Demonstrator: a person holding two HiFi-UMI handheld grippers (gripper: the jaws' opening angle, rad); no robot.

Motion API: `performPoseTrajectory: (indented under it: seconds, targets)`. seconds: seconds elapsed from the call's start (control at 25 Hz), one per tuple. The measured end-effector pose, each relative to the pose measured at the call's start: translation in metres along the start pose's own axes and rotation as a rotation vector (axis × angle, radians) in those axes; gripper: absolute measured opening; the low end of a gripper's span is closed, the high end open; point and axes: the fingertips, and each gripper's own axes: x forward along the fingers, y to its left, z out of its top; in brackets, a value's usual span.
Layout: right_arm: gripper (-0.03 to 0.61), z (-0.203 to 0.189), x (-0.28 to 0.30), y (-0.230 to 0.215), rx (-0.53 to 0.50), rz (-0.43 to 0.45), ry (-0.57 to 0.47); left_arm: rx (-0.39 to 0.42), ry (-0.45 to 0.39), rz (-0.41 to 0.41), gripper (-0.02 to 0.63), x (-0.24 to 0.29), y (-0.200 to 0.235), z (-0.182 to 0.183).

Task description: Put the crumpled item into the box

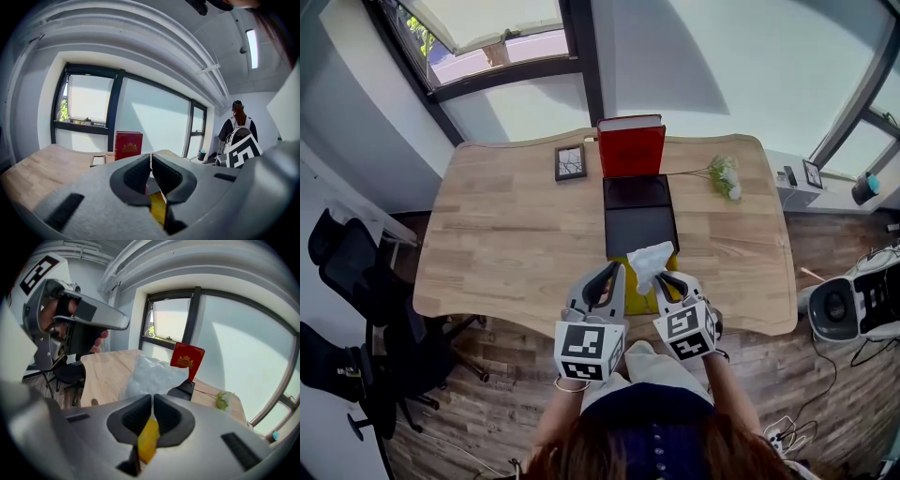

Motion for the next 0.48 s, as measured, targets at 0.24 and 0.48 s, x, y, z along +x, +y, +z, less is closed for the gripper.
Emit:
performPoseTrajectory:
  seconds: [0.24,0.48]
  targets:
    - [0.034,-0.014,0.016,0.004,-0.051,0.024,0.051,-0.003,0.004,0.011,0.034,0.005,0.004,0.000]
    - [0.034,-0.027,0.031,0.010,-0.095,0.062,0.097,-0.007,0.007,0.029,0.034,0.009,0.010,0.001]
